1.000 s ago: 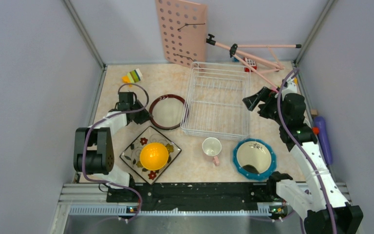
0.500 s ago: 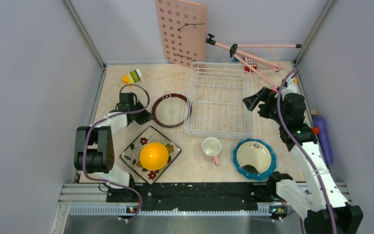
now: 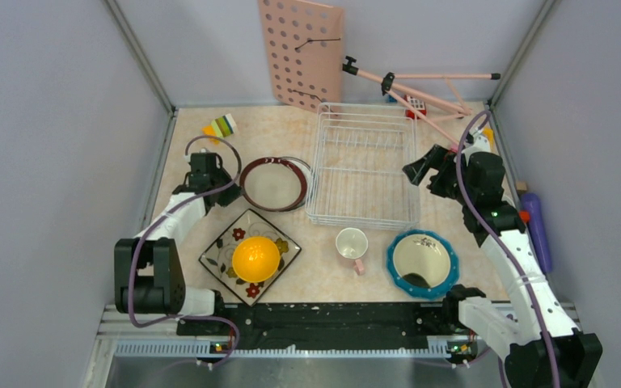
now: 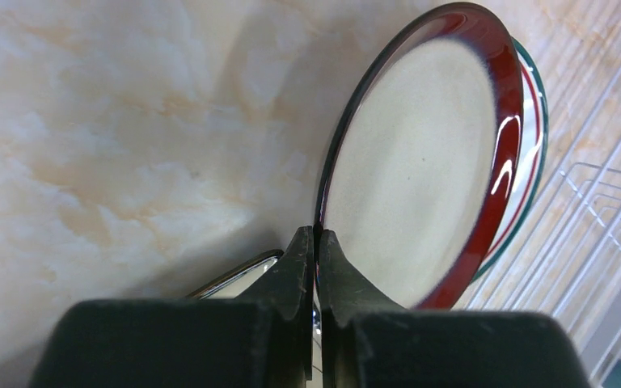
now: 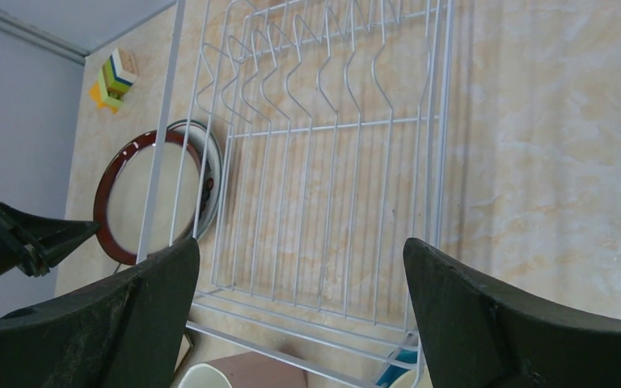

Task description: Load the mixed dishes into the dish rack

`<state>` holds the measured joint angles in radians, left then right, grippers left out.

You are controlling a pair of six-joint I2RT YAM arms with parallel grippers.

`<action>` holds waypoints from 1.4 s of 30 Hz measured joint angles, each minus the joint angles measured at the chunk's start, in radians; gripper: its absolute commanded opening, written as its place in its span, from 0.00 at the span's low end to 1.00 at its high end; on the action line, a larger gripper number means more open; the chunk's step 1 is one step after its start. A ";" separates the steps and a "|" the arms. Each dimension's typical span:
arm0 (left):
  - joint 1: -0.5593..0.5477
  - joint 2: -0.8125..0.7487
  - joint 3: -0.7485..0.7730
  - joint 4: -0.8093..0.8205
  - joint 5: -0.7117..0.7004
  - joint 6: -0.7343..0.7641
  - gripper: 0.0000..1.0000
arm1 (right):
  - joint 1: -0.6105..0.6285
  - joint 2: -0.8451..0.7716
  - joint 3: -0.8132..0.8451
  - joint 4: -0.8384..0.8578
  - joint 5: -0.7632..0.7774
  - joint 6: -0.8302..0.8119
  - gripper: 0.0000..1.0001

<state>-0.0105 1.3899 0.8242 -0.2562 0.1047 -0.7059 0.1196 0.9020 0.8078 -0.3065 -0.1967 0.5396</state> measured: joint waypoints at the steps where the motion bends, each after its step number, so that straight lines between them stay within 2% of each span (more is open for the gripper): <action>1: 0.000 -0.006 0.000 -0.007 -0.013 0.002 0.00 | 0.000 0.002 0.000 -0.003 0.000 -0.001 0.95; 5: 0.000 -0.011 -0.010 -0.018 -0.062 0.002 0.02 | 0.000 0.002 0.000 -0.005 0.000 -0.001 0.95; 7: -0.001 -0.006 -0.011 -0.018 -0.065 0.003 0.17 | 0.000 0.003 0.000 -0.005 0.000 -0.001 0.95; 11: -0.001 0.018 -0.011 -0.013 -0.054 0.010 0.40 | 0.000 0.003 0.000 -0.005 0.000 -0.001 0.95; 14: -0.001 0.024 -0.011 -0.014 -0.052 0.015 0.52 | 0.000 0.003 0.000 -0.005 -0.001 -0.001 0.95; 22: -0.001 0.031 -0.011 0.002 -0.028 0.021 0.55 | 0.000 0.003 0.000 -0.005 -0.007 -0.001 0.95; 25: -0.001 0.070 -0.009 0.019 -0.003 0.020 0.54 | 0.000 0.002 0.000 -0.005 -0.007 -0.001 0.95; 26: -0.001 0.084 -0.009 0.023 0.005 0.019 0.52 | 0.000 0.002 0.000 -0.005 -0.007 -0.001 0.95; 27: -0.001 0.099 -0.009 0.026 0.014 0.011 0.46 | 0.000 0.002 0.000 -0.005 -0.008 -0.001 0.95; 30: -0.001 0.119 -0.009 0.047 0.039 -0.011 0.00 | 0.000 0.002 0.000 -0.006 -0.009 0.000 0.95; 35: -0.003 0.076 -0.008 0.075 0.048 -0.034 0.00 | 0.000 -0.005 0.000 -0.016 -0.015 0.000 0.94; 42: 0.003 -0.105 -0.017 -0.083 -0.052 -0.004 0.00 | 0.000 -0.011 0.001 -0.013 -0.041 0.006 0.91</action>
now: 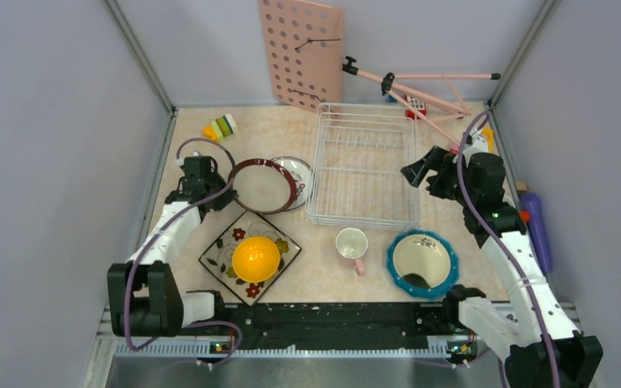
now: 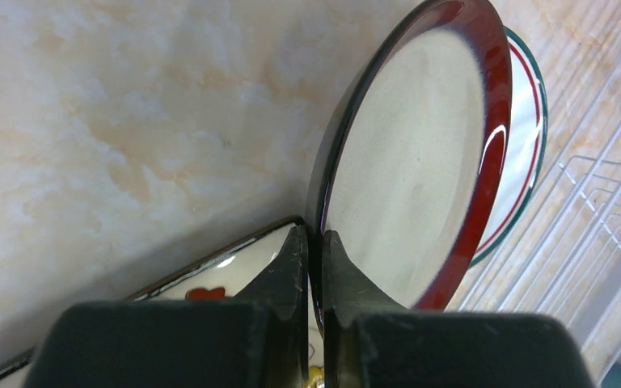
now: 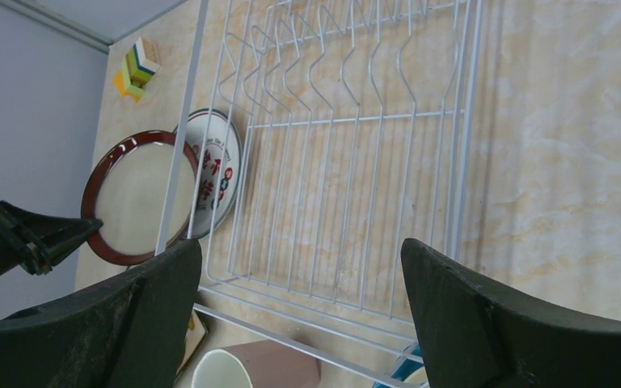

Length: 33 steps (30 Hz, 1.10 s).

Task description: Load the mixed dishes into the dish rack

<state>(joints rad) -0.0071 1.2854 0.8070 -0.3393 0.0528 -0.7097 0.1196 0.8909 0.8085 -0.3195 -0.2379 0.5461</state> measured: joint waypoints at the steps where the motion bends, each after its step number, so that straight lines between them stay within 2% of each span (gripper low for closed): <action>1: 0.001 -0.025 0.000 -0.018 -0.003 0.002 0.00 | 0.000 0.001 0.000 0.004 -0.007 0.002 0.91; 14: -0.001 -0.360 0.008 -0.079 0.100 -0.023 0.00 | 0.055 0.060 0.026 0.125 -0.146 0.068 0.91; 19: 0.000 -0.462 0.010 -0.066 0.132 -0.033 0.00 | 0.182 0.092 0.050 0.164 -0.154 0.052 0.91; 24: 0.000 -0.480 0.010 0.029 0.266 -0.086 0.00 | 0.291 0.113 0.098 0.193 -0.143 0.019 0.91; 29: -0.003 -0.478 -0.021 0.237 0.414 -0.166 0.00 | 0.291 0.099 0.095 0.282 -0.137 0.034 0.90; 33: -0.027 -0.458 -0.058 0.391 0.480 -0.214 0.00 | 0.293 0.023 0.059 0.382 -0.114 0.075 0.88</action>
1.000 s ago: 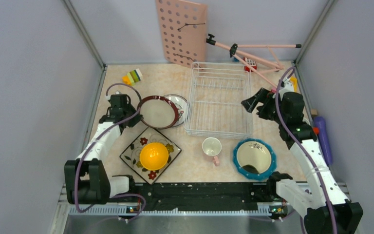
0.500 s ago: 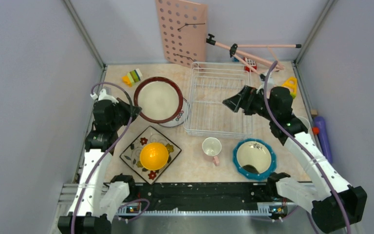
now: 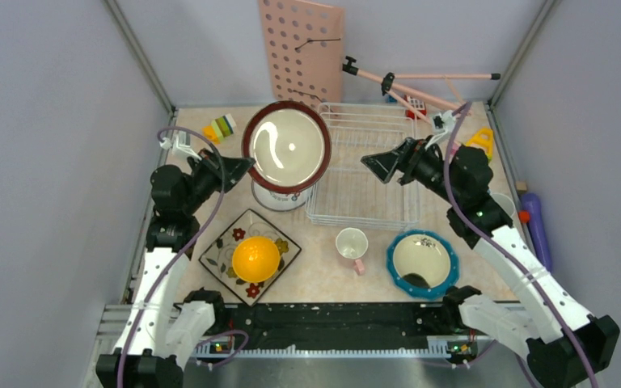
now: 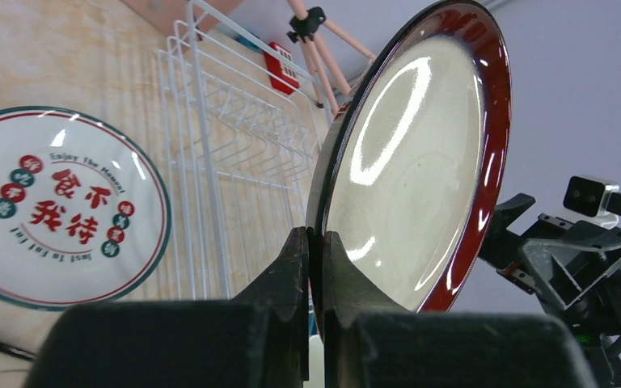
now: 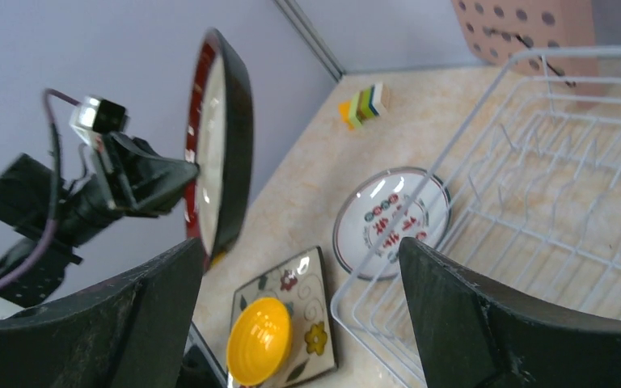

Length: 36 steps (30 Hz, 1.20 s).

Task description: Load the mixed dishes into the dish rack

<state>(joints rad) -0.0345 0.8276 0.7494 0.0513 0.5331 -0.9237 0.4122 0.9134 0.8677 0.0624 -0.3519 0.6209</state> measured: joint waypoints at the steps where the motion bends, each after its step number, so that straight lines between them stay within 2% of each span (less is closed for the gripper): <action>1: -0.010 0.007 -0.009 0.027 0.008 -0.006 0.00 | 0.000 -0.018 -0.006 0.019 0.005 0.011 0.88; 6: -0.091 0.064 -0.040 0.121 0.028 -0.016 0.00 | 0.007 -0.005 0.000 0.088 0.011 0.054 0.87; 13: -0.234 0.141 -0.040 0.137 0.004 0.025 0.00 | 0.082 0.071 0.008 0.082 0.045 0.060 0.81; 17: -0.255 0.166 -0.040 0.143 -0.001 0.037 0.00 | 0.095 0.077 0.015 0.077 0.059 0.052 0.69; 24: -0.265 0.197 -0.040 0.181 -0.031 0.055 0.00 | 0.100 0.114 0.056 -0.003 0.076 0.027 0.65; 28: -0.270 0.202 -0.036 0.181 -0.033 0.080 0.00 | 0.113 0.149 0.090 -0.060 0.083 0.003 0.46; 31: -0.272 0.212 -0.031 0.184 -0.033 0.091 0.00 | 0.118 0.156 0.090 -0.096 0.093 -0.001 0.42; 33: -0.272 0.214 -0.031 0.185 -0.034 0.095 0.00 | 0.119 0.159 0.090 -0.112 0.097 -0.002 0.31; 35: -0.272 0.216 -0.031 0.189 -0.033 0.098 0.00 | 0.120 0.165 0.090 -0.123 0.103 -0.010 0.15; 36: -0.272 0.216 -0.031 0.191 -0.034 0.100 0.00 | 0.121 0.169 0.092 -0.134 0.113 -0.017 0.11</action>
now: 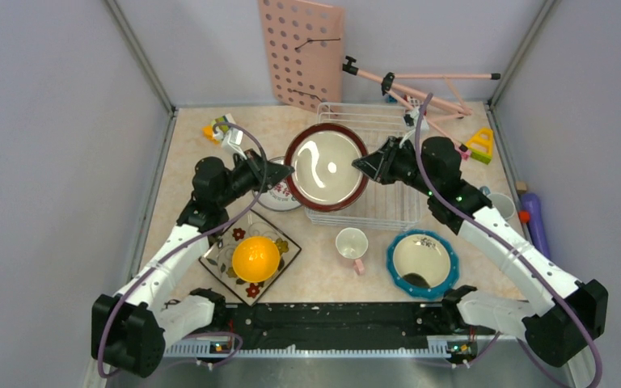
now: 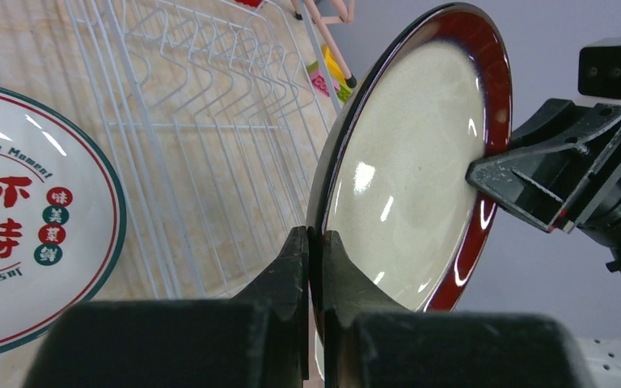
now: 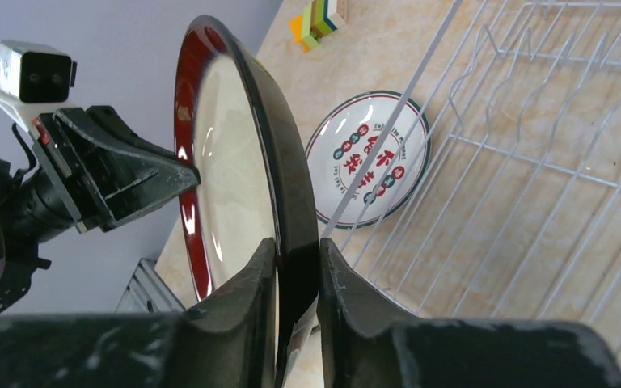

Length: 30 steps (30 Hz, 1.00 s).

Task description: Load the mixed dishes into the dish rack

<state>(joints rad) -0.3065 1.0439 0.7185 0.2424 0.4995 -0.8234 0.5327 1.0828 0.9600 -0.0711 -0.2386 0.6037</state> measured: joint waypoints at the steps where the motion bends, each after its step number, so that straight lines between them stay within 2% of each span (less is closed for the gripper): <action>1: 0.001 0.000 0.000 0.000 -0.001 0.004 0.00 | 0.000 0.005 0.004 -0.010 0.002 -0.001 0.04; 2: 0.003 0.002 0.000 0.000 -0.006 0.006 0.00 | -0.001 0.009 0.008 -0.012 0.005 0.002 0.00; 3: 0.004 0.004 0.000 0.003 -0.005 0.007 0.01 | 0.000 0.011 0.012 -0.018 0.006 -0.001 0.00; 5: 0.003 0.006 0.000 0.012 -0.007 0.011 0.30 | 0.000 0.017 0.026 -0.034 0.019 -0.003 0.00; 6: 0.003 0.009 0.000 0.013 -0.006 0.013 0.38 | 0.000 0.019 0.033 -0.041 0.023 -0.006 0.00; 8: 0.003 0.015 0.009 0.014 0.002 0.015 0.51 | 0.004 0.023 0.050 -0.065 0.035 -0.013 0.00; 11: -0.002 0.021 0.053 -0.028 0.002 0.041 0.64 | 0.012 0.038 0.093 -0.121 0.081 -0.035 0.00; 14: -0.003 0.022 0.087 -0.070 -0.003 0.081 0.71 | 0.028 0.068 0.180 -0.203 0.161 -0.089 0.00; 18: -0.003 0.018 0.135 -0.120 -0.015 0.149 0.74 | 0.027 0.138 0.315 -0.350 0.386 -0.210 0.00; 20: -0.003 0.012 0.146 -0.149 -0.030 0.181 0.83 | 0.023 0.187 0.382 -0.412 0.513 -0.266 0.00; 22: -0.003 0.010 0.148 -0.176 -0.049 0.207 0.88 | 0.019 0.225 0.427 -0.451 0.625 -0.316 0.00; 30: -0.054 0.039 0.155 -0.296 -0.145 0.272 0.88 | 0.011 0.306 0.525 -0.526 0.951 -0.460 0.00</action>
<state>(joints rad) -0.3607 1.0824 0.8738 -0.0540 0.3550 -0.5514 0.5434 1.3888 1.4845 -0.5968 0.7124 0.1436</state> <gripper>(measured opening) 0.885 0.137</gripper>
